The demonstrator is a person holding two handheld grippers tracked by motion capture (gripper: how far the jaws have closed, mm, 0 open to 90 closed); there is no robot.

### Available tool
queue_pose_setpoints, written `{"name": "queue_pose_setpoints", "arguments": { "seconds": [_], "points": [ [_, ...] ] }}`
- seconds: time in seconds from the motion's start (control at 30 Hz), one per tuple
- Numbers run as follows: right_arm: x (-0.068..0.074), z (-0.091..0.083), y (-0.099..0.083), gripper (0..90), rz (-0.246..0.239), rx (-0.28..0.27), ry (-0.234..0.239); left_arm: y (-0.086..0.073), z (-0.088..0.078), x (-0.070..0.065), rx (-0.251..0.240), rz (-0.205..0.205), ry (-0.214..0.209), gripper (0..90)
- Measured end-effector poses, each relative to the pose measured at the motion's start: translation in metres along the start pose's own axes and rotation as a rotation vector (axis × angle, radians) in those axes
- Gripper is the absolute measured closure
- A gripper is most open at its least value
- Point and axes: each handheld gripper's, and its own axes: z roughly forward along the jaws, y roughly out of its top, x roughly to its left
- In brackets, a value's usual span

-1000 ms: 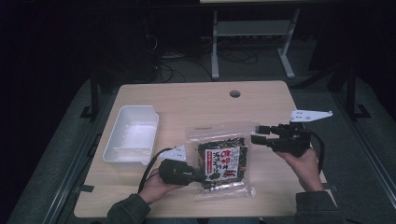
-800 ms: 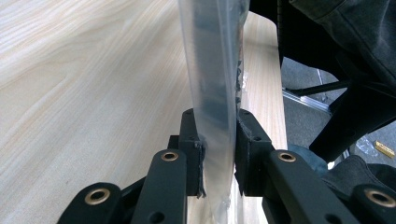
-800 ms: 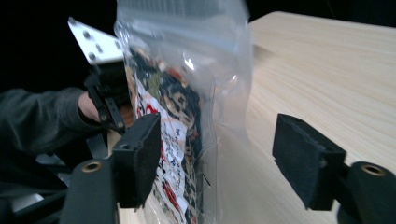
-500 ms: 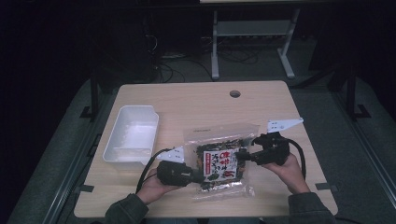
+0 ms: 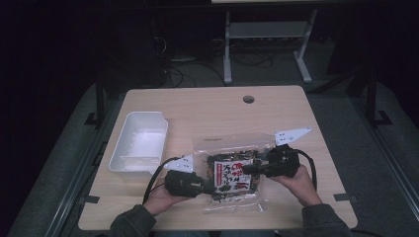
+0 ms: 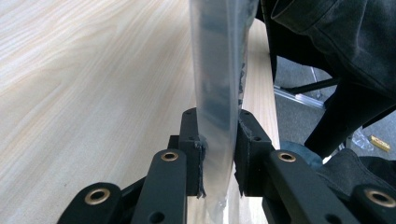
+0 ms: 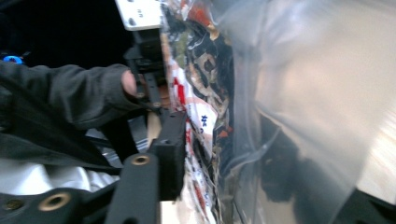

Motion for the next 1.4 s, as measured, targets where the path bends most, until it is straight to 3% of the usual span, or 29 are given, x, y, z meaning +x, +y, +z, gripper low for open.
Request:
{"name": "queue_pose_setpoints", "arguments": {
  "seconds": [0.17,0.3,0.7,0.83,0.93,1.0,1.03,1.07,1.17,1.2,1.4],
  "points": [
    [0.005,0.002,0.002,67.9,-0.017,-0.005,0.025,-0.001,-0.004,0.003,-0.009,-0.005,0.012,74.3],
    [0.009,0.002,0.004,74.5,-0.02,-0.014,0.042,-0.002,-0.009,0.006,-0.033,-0.026,0.024,68.2],
    [0.019,-0.002,0.01,75.1,-0.024,-0.013,-0.043,-0.002,-0.018,0.002,-0.037,0.021,0.136,58.3],
    [0.019,-0.011,0.01,75.1,-0.004,-0.052,-0.113,-0.003,-0.021,0.0,-0.024,0.036,0.191,53.7],
    [0.019,-0.016,0.01,75.1,0.009,-0.071,-0.145,-0.004,-0.022,-0.001,-0.014,0.036,0.203,51.1],
    [0.017,-0.021,0.009,75.2,0.028,-0.098,-0.196,-0.005,-0.021,-0.002,-0.001,0.042,0.215,49.5],
    [0.017,-0.021,0.009,75.2,0.028,-0.098,-0.196,-0.006,-0.02,-0.003,0.009,0.05,0.218,49.5],
    [0.018,-0.022,0.01,75.1,0.038,-0.099,-0.237,-0.007,-0.019,-0.005,0.028,0.061,0.229,48.3],
    [0.018,-0.022,0.01,75.2,0.043,-0.098,-0.269,-0.007,-0.018,-0.007,0.04,0.069,0.237,46.0],
    [0.019,-0.021,0.012,75.1,0.049,-0.099,-0.308,-0.008,-0.018,-0.008,0.051,0.078,0.241,45.4],
    [0.027,-0.014,0.019,75.2,0.04,-0.105,-0.408,-0.013,-0.022,-0.013,0.085,0.097,0.273,41.4]
  ]
}}
